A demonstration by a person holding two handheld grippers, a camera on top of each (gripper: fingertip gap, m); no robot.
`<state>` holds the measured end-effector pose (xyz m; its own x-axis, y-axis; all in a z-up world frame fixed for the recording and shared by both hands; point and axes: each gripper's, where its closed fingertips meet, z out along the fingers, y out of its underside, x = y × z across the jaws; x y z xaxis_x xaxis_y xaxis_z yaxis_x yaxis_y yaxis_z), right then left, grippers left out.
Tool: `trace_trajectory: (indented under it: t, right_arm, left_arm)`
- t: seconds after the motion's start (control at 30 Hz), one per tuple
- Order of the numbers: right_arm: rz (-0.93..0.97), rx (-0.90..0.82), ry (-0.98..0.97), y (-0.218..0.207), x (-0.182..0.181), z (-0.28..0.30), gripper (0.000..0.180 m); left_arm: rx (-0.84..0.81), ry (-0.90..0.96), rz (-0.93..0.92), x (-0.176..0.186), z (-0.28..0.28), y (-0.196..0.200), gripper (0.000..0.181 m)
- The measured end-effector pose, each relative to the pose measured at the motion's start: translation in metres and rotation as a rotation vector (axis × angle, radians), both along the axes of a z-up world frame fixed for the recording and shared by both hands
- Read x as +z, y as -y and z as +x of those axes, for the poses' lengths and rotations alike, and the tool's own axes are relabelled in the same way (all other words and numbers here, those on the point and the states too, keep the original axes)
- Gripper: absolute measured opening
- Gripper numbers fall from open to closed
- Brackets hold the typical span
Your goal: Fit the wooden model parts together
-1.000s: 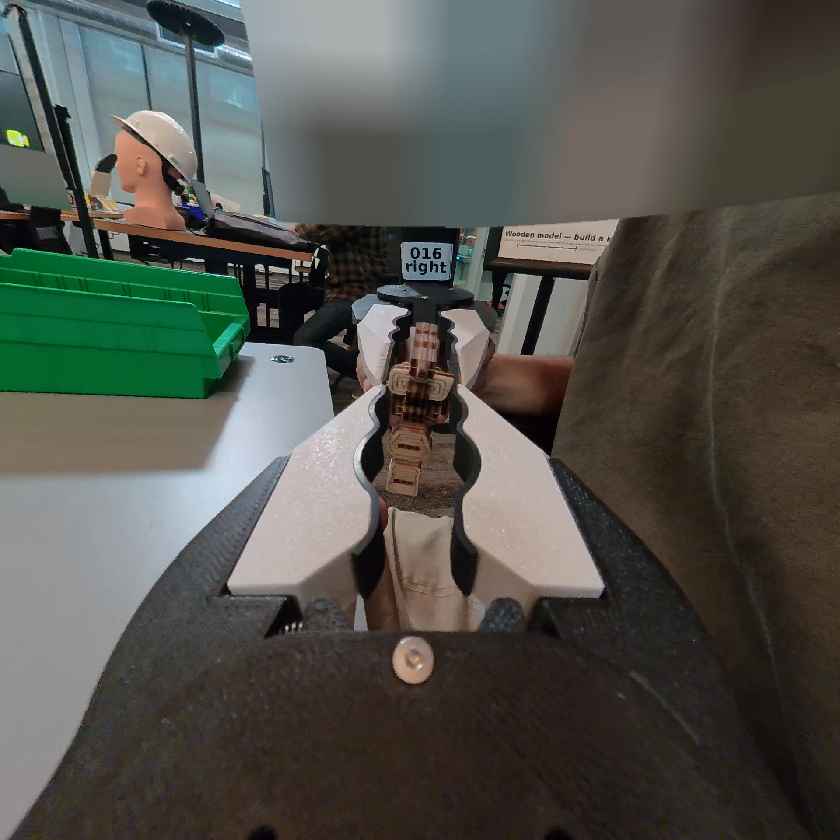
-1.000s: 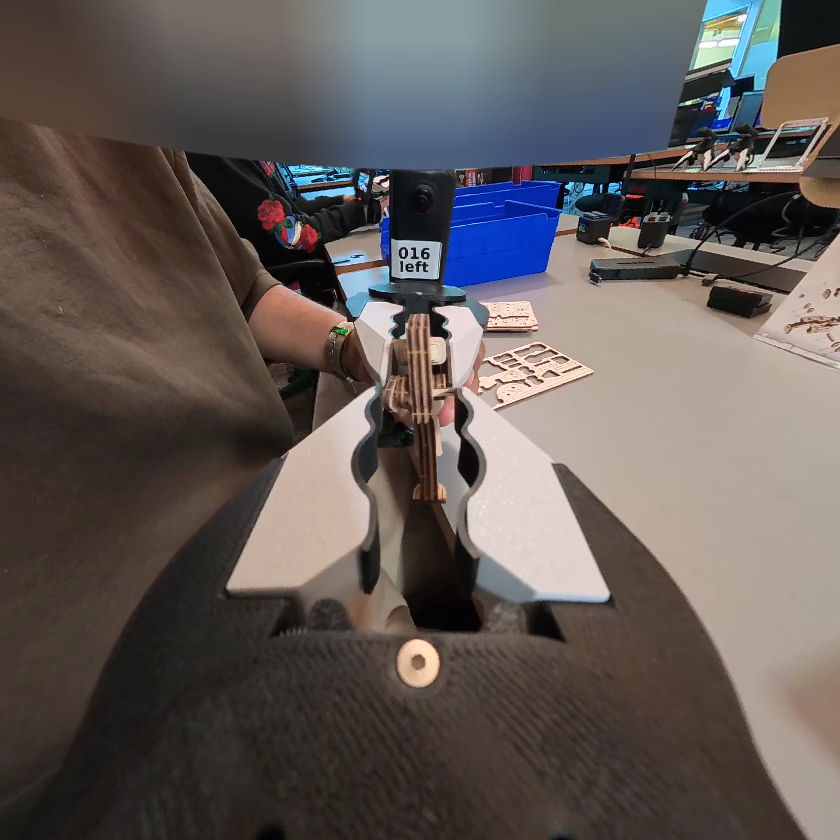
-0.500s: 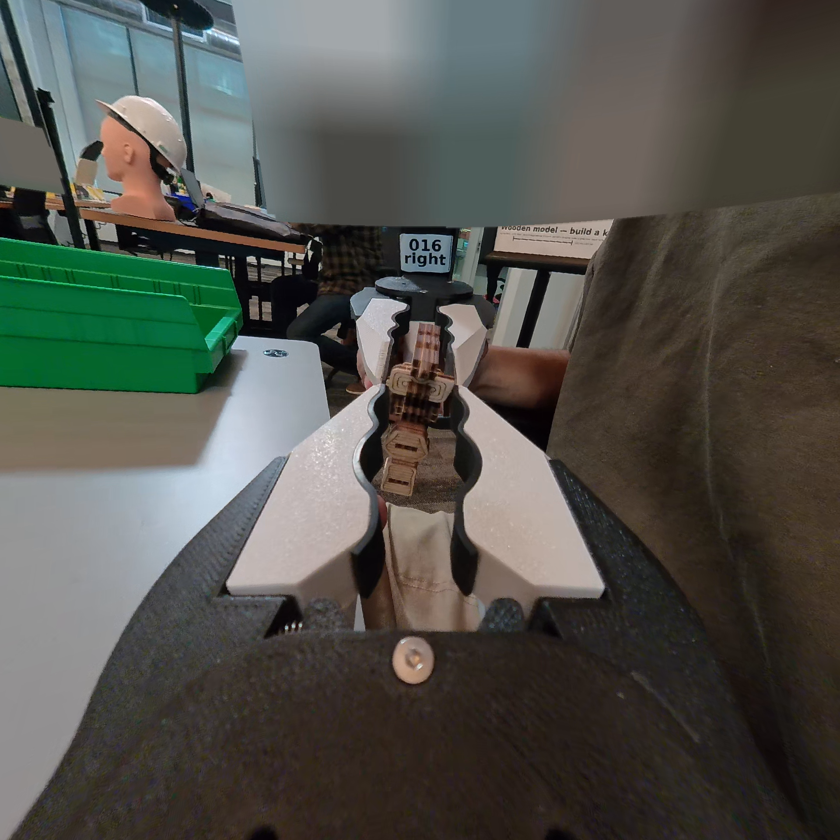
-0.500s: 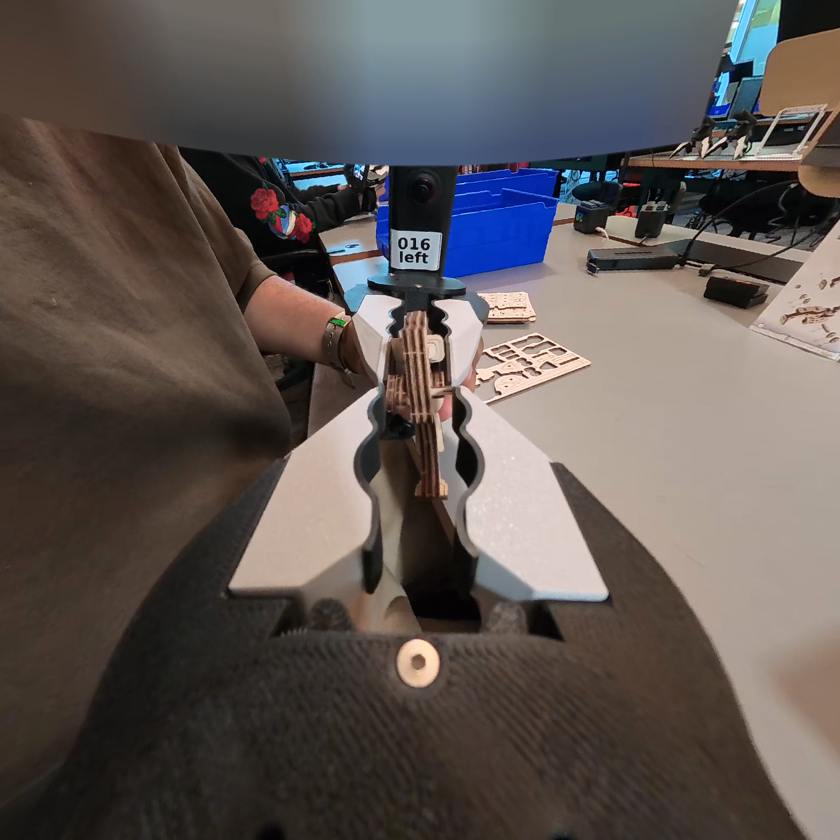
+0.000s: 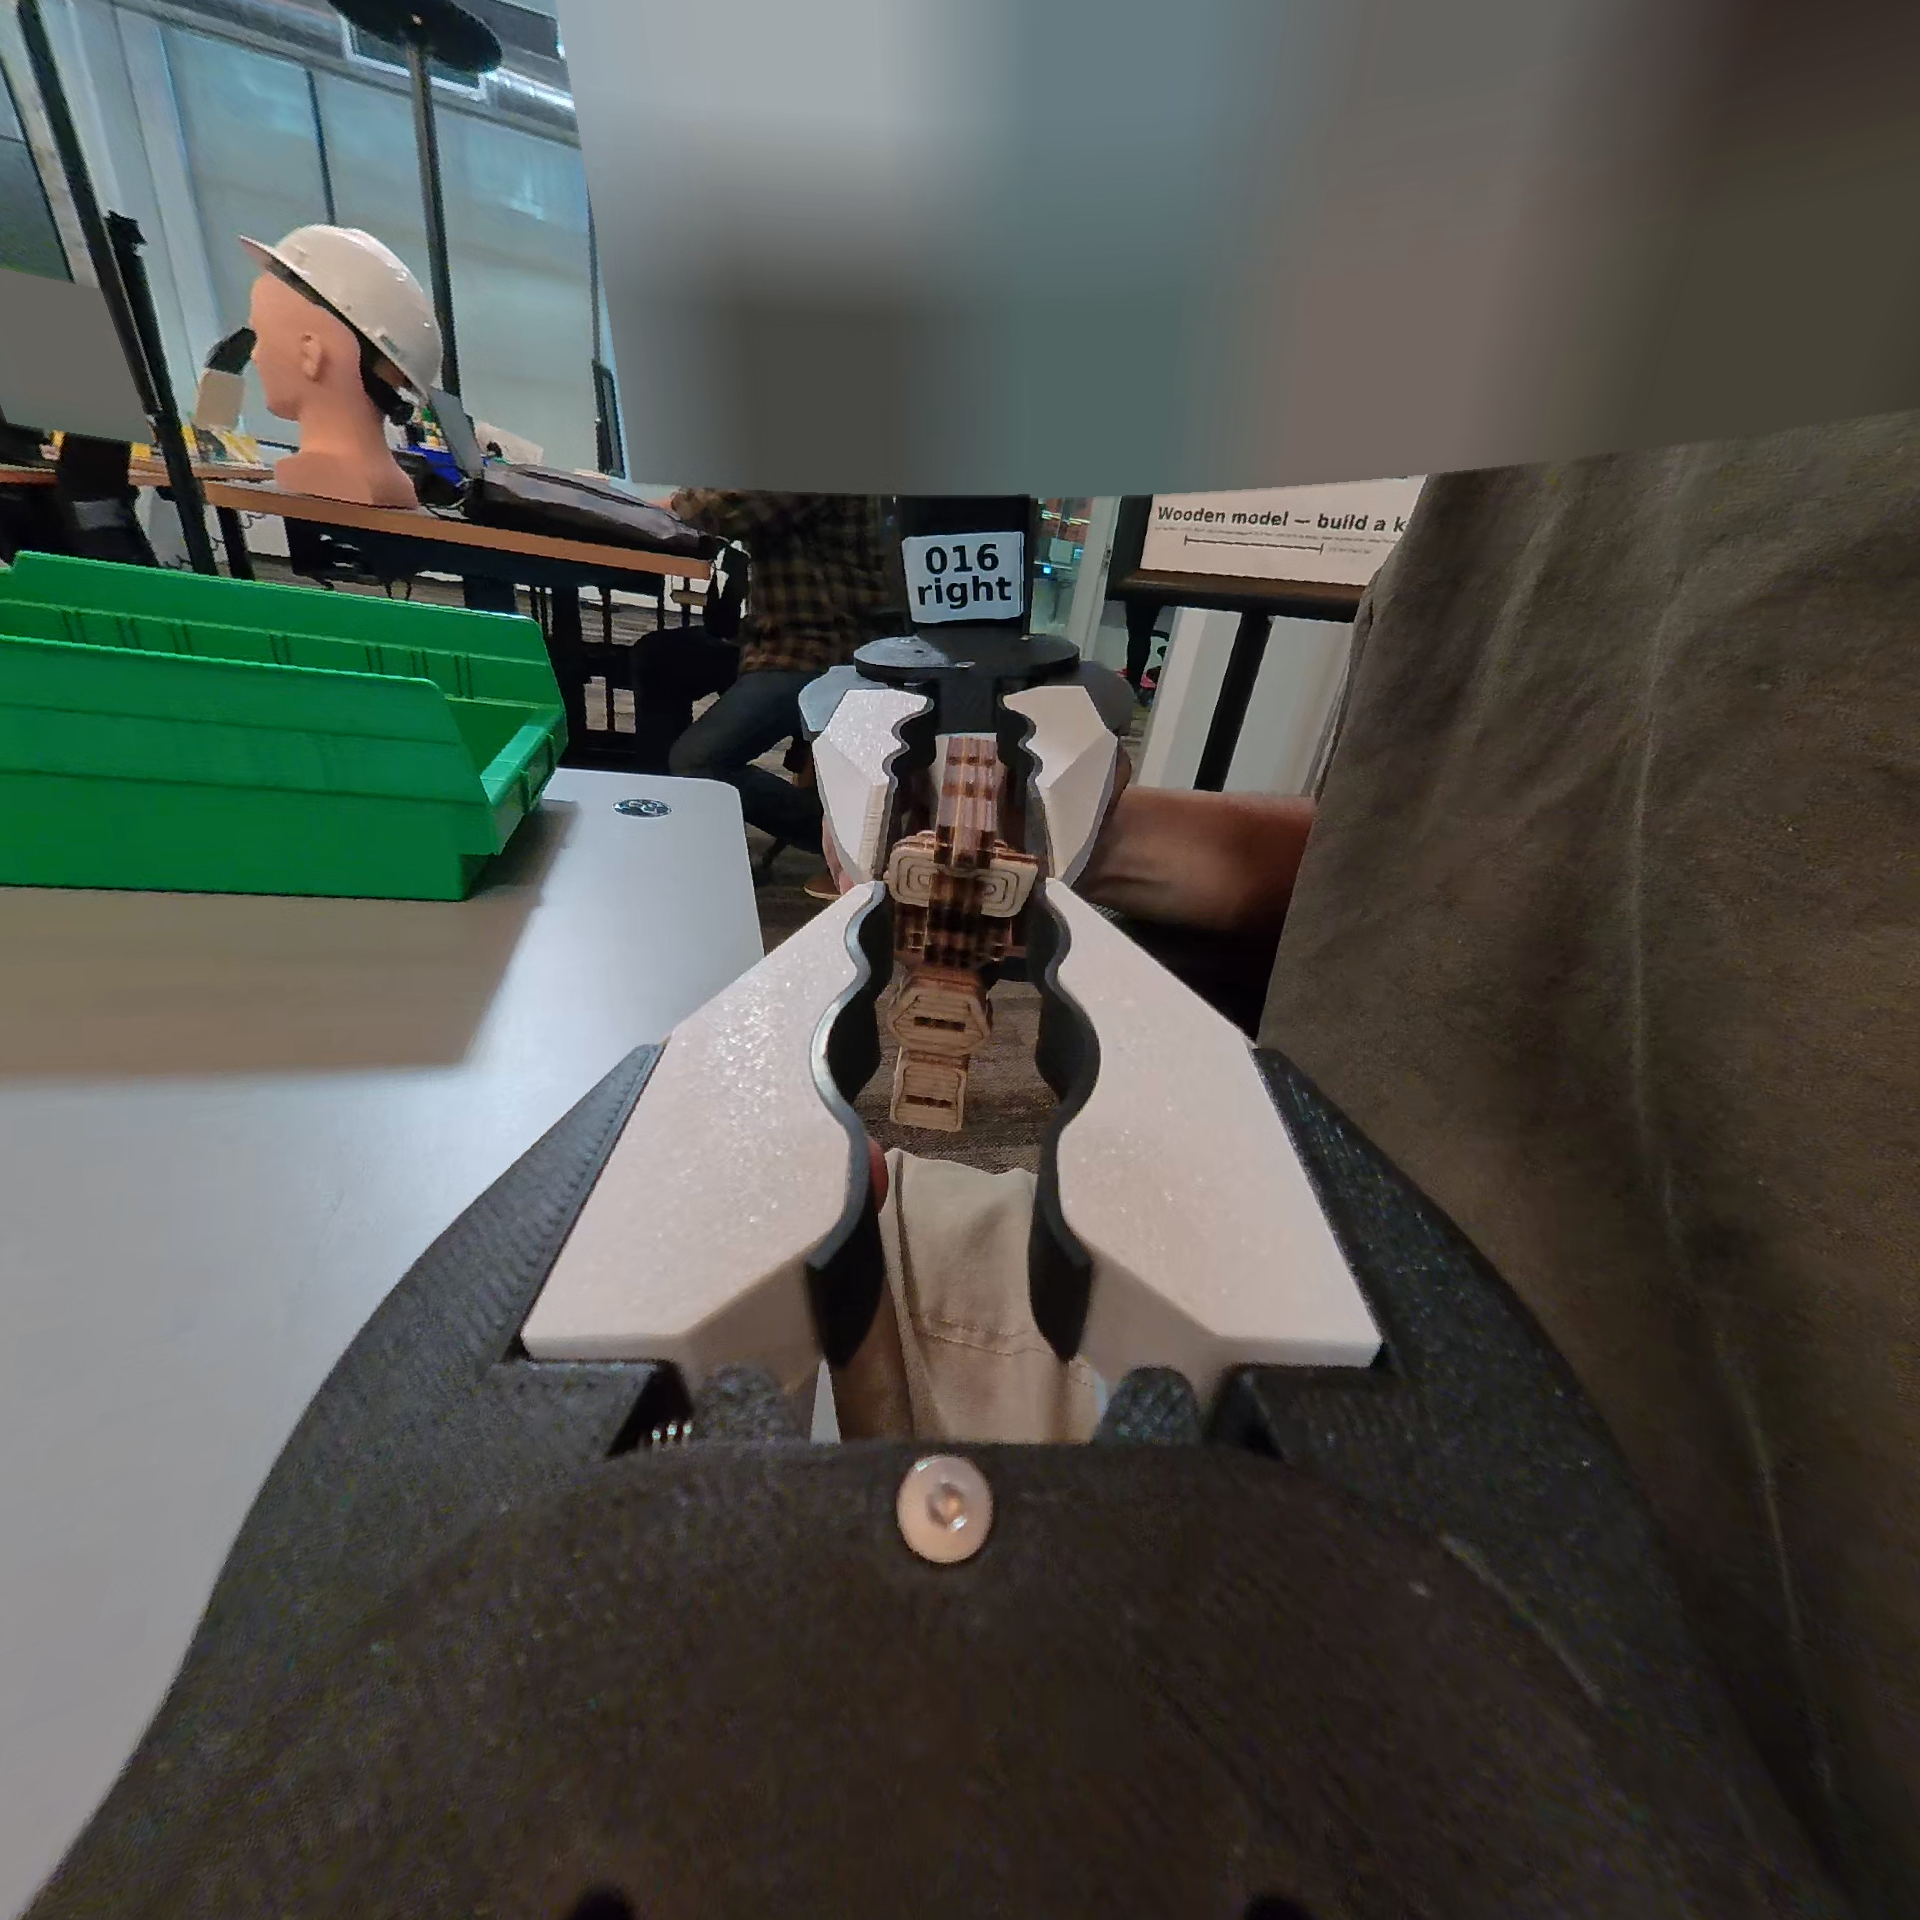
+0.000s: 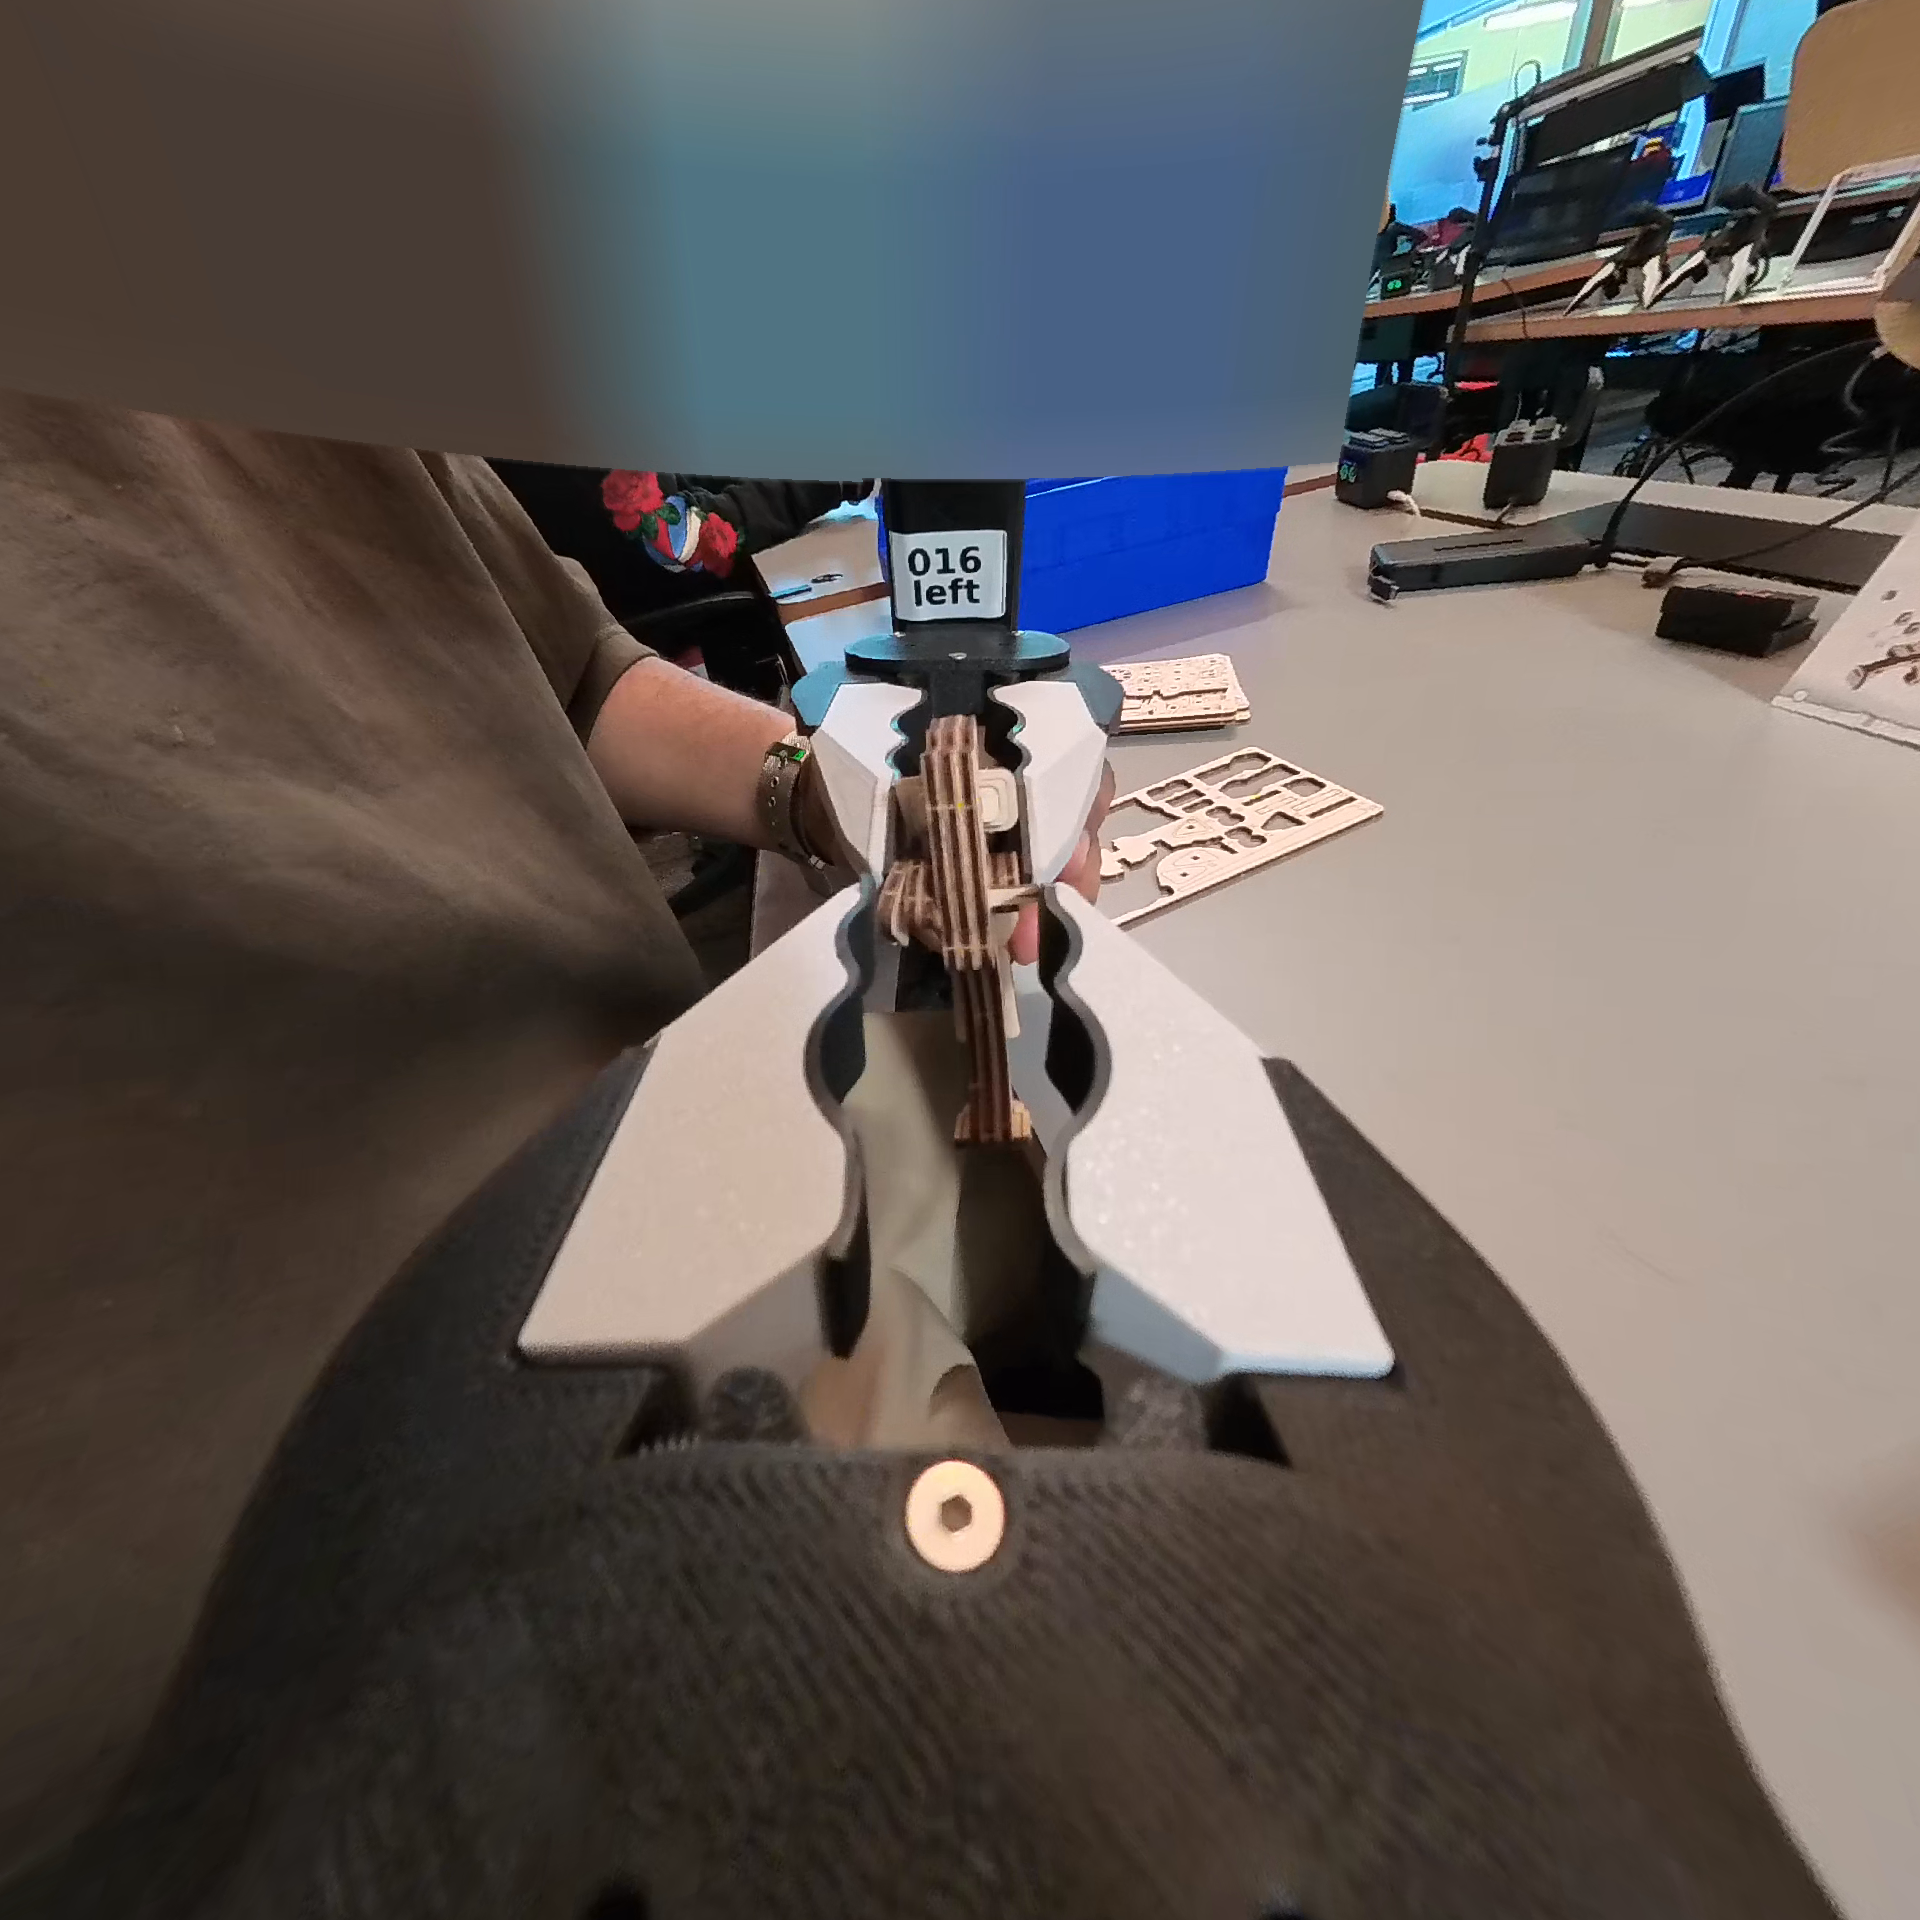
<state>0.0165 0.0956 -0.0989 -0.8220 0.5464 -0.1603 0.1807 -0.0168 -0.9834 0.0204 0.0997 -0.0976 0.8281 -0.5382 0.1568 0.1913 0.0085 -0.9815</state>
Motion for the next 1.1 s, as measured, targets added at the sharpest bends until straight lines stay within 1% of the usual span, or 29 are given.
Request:
trace_trajectory:
  t: [0.13,0.23,0.37,0.9,1.1]
  right_arm:
    - [0.001,0.007,0.006,-0.0007,-0.0007,0.0012,0.031]
    - [-0.001,0.021,0.013,0.0002,-0.0011,0.0028,0.037]
    - [0.019,0.013,0.004,-0.0018,-0.0027,0.0022,0.03]
    - [0.033,-0.007,0.001,-0.0021,-0.0026,0.002,0.028]
    - [0.015,-0.005,0.022,-0.0021,-0.0034,0.0013,0.03]
  left_arm:
    - [0.007,-0.007,-0.004,-0.0012,0.0004,-0.0011,0.021]
    - [0.012,-0.007,-0.007,-0.0019,-0.0003,-0.0017,0.021]
    - [0.006,-0.008,-0.007,-0.0022,0.002,-0.0019,0.021]
    - [0.003,0.013,-0.002,-0.0003,0.002,-0.0018,0.022]
    - [0.007,0.03,-0.005,0.0003,0.0006,-0.0026,0.021]
